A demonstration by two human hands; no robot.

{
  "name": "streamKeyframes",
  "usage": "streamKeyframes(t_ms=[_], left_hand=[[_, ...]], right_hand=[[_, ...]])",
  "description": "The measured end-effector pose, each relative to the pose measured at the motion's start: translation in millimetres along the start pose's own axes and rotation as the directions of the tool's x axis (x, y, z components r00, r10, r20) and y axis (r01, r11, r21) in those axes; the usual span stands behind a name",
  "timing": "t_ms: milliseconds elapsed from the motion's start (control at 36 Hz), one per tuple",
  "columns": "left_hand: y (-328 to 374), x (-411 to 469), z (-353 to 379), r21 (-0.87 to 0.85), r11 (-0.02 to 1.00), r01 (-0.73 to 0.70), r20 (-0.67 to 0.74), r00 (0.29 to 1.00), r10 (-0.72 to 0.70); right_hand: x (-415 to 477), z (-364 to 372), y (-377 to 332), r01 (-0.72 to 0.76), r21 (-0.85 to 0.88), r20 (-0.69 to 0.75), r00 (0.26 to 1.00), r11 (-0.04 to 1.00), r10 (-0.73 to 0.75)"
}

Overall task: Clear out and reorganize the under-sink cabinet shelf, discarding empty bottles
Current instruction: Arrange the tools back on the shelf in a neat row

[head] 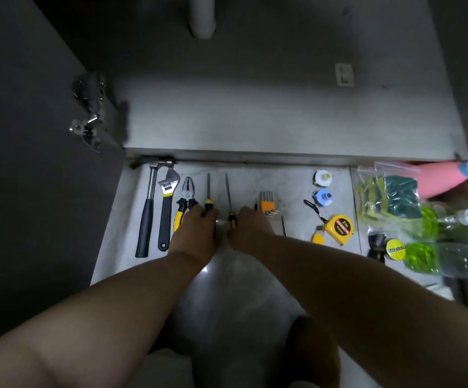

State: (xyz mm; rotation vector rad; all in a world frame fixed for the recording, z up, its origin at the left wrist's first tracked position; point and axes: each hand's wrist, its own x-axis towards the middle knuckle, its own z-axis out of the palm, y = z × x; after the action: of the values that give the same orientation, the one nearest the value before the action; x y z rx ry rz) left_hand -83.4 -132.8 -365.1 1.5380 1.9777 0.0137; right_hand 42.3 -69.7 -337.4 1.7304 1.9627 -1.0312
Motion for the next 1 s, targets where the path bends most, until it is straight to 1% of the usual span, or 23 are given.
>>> streamKeyframes(t_ms=[111,222,333,417,472,556,611,667,750,806,833,861,917,1000], left_hand=[[-3.6,-3.6,0.9,0.003,1.000,-0.022,0.013,1.000,0.022],[-3.3,-10.2,0.0,-0.026,1.000,-0.016,0.026,1.000,0.016],[0.1,-16.3,-3.8,-0.003,0.999,-0.036,-0.033,0.999,0.036],[-2.0,-18.2,-3.6,0.121,0.985,-0.121,-0.092,0.987,0.133],[-4.0,-16.6,-3.0,0.191,0.965,-0.181,-0.099,0.974,0.203],[-6.4,-14.2,-1.0,0.202,0.943,-0.266,-0.068,0.956,0.284],[-7.2,-12.8,-0.1,0.209,0.933,-0.294,-0.049,0.949,0.310],[-7.0,-11.7,0.3,0.214,0.930,-0.299,-0.052,0.947,0.316],[-5.7,-10.3,-0.5,0.259,0.917,-0.304,-0.050,0.944,0.327],[-4.8,-10.0,-1.5,0.276,0.909,-0.313,-0.050,0.939,0.339],[-4.3,-10.4,-1.8,0.278,0.906,-0.318,-0.050,0.937,0.345],[-3.7,-10.8,-1.8,0.276,0.905,-0.323,-0.049,0.936,0.349],[-3.1,-11.9,-1.7,0.271,0.905,-0.329,-0.040,0.935,0.352],[-3.6,-12.7,0.2,0.256,0.905,-0.341,-0.015,0.934,0.357]], right_hand=[[3.3,8.3,-2.9,-0.038,0.056,-0.047,0.998,0.998,0.040],[6.1,15.3,-1.6,-0.086,0.119,-0.037,0.995,0.989,0.091],[8.3,24.7,-2.1,-0.095,0.150,-0.037,0.994,0.984,0.101],[9.1,31.0,-4.7,-0.072,0.154,-0.029,0.997,0.985,0.077],[9.1,33.8,-5.6,-0.050,0.148,-0.030,0.998,0.988,0.055],[6.8,33.7,-3.1,-0.011,0.141,-0.020,1.000,0.990,0.014],[4.8,31.6,2.3,0.027,0.142,-0.016,1.000,0.990,-0.025],[1.5,29.0,9.4,0.101,0.093,-0.014,0.995,0.991,-0.100],[-4.1,24.3,23.5,0.214,-0.117,-0.071,0.972,0.970,-0.223],[-6.8,20.9,33.7,0.259,-0.259,-0.115,0.948,0.930,-0.296],[-7.8,19.9,39.2,0.279,-0.299,-0.111,0.940,0.913,-0.324],[-8.5,19.7,44.6,0.294,-0.311,-0.093,0.937,0.904,-0.337],[-10.7,19.2,53.2,0.302,-0.266,-0.054,0.943,0.915,-0.327],[-11.2,17.8,60.0,0.274,-0.206,-0.037,0.957,0.939,-0.287]])
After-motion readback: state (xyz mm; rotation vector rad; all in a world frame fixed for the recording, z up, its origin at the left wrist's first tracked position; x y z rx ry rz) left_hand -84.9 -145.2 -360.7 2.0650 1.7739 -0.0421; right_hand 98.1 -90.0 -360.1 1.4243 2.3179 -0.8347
